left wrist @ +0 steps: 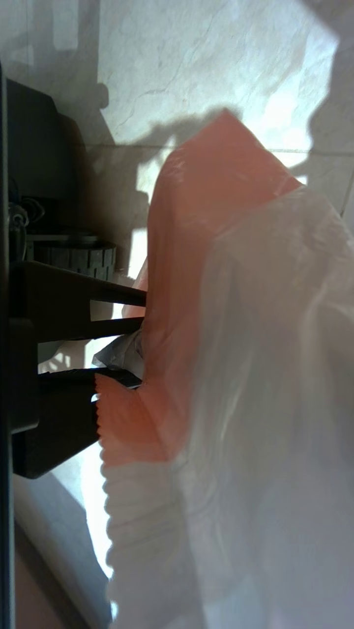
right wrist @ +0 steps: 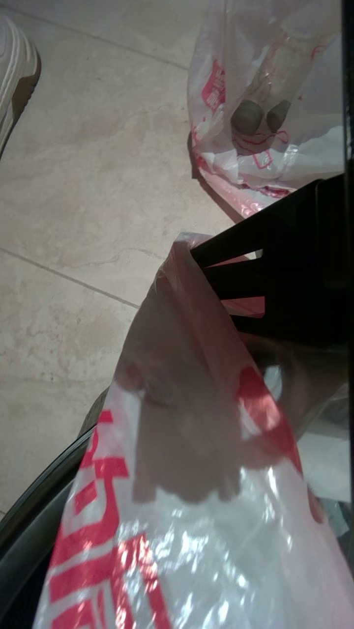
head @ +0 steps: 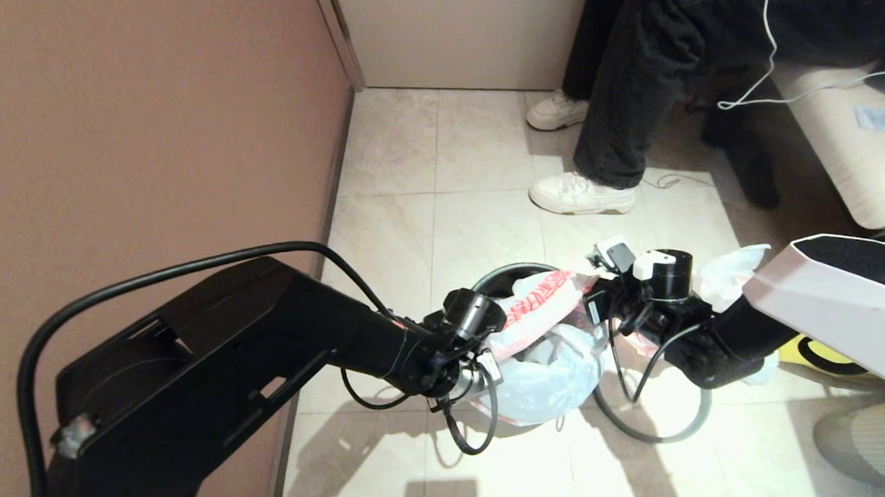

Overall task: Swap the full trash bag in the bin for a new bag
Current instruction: Put the new garbage bag on the trash can

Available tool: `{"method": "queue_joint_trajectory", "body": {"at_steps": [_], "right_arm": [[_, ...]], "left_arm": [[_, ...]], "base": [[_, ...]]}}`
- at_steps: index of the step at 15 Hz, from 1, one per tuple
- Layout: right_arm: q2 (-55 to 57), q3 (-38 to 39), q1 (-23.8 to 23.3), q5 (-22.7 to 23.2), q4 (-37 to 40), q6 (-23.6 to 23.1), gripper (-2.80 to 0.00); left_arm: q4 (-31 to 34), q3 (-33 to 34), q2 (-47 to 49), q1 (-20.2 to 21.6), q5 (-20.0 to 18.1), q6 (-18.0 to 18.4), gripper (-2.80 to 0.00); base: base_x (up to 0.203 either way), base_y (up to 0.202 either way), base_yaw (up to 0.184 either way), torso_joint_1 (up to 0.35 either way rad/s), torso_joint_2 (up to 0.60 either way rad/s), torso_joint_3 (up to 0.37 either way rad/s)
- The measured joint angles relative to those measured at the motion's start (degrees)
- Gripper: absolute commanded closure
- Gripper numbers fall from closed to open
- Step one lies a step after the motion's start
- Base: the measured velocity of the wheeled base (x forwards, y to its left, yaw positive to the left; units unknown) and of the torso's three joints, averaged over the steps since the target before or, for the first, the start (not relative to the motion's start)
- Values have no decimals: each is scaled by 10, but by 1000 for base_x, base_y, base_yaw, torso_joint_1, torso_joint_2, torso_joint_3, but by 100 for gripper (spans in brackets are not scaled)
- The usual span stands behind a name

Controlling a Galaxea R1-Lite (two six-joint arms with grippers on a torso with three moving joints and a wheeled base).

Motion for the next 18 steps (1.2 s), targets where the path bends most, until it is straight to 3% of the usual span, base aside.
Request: {"method": "queue_joint_trajectory", "body": {"at_steps": [6, 14, 18], "right_arm": [[14, -171, 5, 22, 146, -24, 0], [14, -317, 23, 98, 449, -39, 0], [33, -422, 27, 155, 530, -20, 0]], "left_arm": [[0, -2, 0, 3, -23, 1, 0], [0, -17, 7, 6, -23, 2, 0], [-5, -40, 17, 19, -34, 2, 0]], "base": [[0, 0, 0, 0, 0, 0], [0, 0, 0, 0, 0, 0], [0, 0, 0, 0, 0, 0]]}}
